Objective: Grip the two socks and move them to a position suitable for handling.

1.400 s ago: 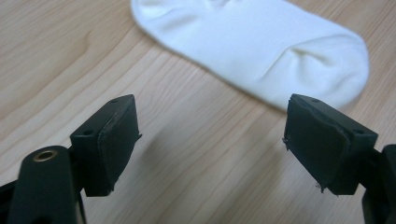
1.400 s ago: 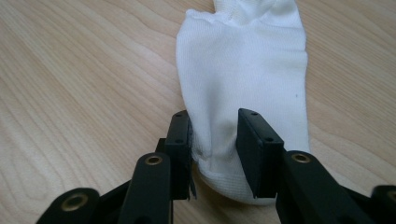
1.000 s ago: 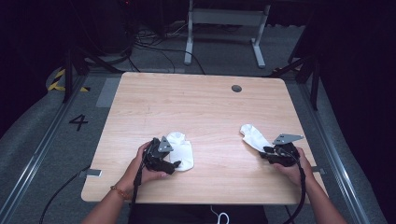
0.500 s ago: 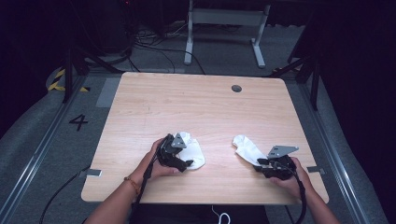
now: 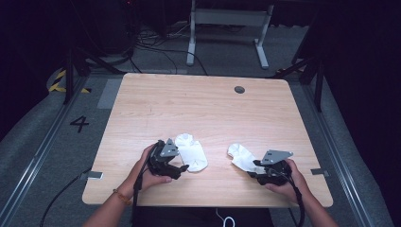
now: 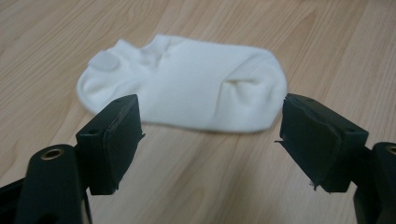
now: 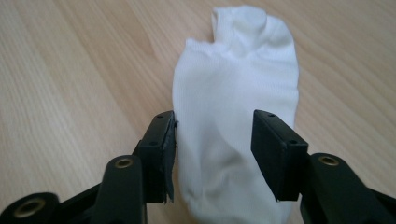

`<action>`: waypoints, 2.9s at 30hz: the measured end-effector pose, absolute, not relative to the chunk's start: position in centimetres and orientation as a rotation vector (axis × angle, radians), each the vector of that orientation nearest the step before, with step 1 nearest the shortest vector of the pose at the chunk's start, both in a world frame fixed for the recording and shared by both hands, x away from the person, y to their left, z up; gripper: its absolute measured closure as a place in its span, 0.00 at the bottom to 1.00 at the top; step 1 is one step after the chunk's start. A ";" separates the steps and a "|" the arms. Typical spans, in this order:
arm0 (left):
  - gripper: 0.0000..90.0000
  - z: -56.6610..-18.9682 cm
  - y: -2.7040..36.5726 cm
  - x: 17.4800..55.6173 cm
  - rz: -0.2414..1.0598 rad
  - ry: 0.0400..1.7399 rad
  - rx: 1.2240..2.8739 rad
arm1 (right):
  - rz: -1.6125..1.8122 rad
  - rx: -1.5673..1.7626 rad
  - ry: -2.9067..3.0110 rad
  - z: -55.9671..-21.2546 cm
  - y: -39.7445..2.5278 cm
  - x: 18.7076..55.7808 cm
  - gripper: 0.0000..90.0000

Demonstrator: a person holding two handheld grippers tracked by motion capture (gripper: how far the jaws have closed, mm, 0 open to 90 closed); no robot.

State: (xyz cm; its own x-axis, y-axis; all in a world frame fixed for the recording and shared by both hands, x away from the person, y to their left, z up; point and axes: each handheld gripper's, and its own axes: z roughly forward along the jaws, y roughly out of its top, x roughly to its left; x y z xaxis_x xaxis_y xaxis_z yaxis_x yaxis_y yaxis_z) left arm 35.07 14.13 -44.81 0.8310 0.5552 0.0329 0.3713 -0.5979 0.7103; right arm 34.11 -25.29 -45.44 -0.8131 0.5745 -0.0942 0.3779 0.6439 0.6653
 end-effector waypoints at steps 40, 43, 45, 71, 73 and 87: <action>0.24 -45.7 4.3 34.7 0.300 0.256 2.430 | 1.122 0.448 2.721 -42.3 -20.1 32.0 0.99; 0.25 -46.2 3.3 34.6 0.308 0.235 2.459 | 1.153 0.441 2.710 -41.8 -20.2 31.9 0.99; 0.29 -46.4 2.8 34.8 0.319 0.215 2.467 | 1.173 0.421 2.714 -41.6 -20.3 31.7 0.99; 0.90 -46.0 3.0 35.8 0.157 0.201 2.445 | 1.154 0.743 2.561 -43.5 -23.4 35.8 0.92; 0.90 -46.1 3.1 36.1 0.147 0.215 2.448 | 1.114 0.750 2.545 -43.8 -23.4 36.2 0.86; 0.79 -45.3 2.2 38.2 0.240 0.366 2.434 | 0.899 0.808 2.599 -46.2 -26.4 37.2 0.76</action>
